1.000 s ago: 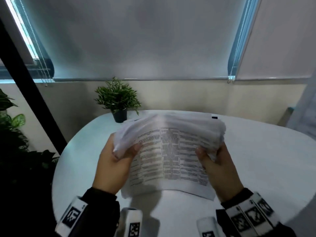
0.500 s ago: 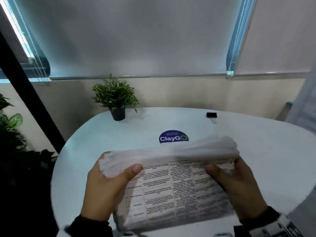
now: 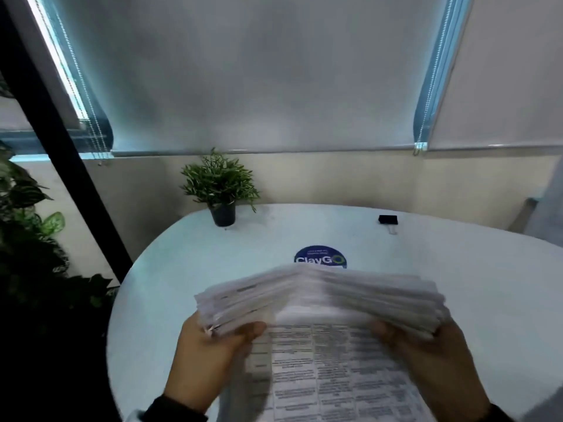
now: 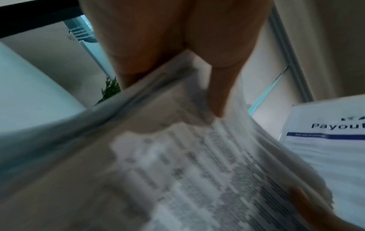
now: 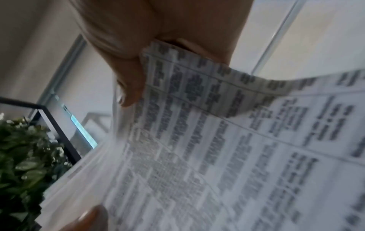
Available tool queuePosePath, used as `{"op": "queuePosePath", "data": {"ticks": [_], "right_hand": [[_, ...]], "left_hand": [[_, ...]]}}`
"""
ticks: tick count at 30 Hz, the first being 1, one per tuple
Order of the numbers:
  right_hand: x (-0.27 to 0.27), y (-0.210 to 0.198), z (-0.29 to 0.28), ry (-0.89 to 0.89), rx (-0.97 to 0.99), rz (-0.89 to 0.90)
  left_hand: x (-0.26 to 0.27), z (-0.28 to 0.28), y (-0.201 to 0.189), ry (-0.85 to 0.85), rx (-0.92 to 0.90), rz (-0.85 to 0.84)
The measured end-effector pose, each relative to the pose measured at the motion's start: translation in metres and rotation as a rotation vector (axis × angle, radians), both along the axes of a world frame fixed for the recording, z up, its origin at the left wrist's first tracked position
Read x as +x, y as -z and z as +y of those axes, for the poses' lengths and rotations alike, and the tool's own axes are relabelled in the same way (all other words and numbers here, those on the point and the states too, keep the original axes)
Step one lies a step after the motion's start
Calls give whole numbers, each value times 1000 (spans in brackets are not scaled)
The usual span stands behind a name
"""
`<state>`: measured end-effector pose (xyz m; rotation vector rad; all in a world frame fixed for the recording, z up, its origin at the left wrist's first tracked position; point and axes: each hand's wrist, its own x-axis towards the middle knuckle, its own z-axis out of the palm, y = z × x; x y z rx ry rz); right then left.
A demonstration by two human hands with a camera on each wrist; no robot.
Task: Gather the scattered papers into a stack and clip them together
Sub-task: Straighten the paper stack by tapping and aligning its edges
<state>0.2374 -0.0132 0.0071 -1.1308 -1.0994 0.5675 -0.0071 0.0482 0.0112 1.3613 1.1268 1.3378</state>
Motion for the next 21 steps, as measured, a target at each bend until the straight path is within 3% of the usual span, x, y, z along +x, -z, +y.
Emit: {"op": "queuePosePath", "data": {"ticks": [2,7,10,13,16,18,21], "right_hand": [[-6,-4,-1,50,33,13],[-8,-41,9,215,218,-107],[-14,-66,12,165,315,-102],[-12,-59,18,36,220,-39],[-1,-24,25,-55,55,21],[10,-2,29,-88,-19,78],[21,11,35,-168,-71,164]], "left_hand": [[4,-1,1,-114,74,51],[12,2,-46,-223,362,88],[15,4,-65,-253,498,90],[13,6,-57,-150,446,7],[0,16,-26,-35,269,49],[-7,23,-7,52,156,-23],[-6,25,4,148,125,-77]]}}
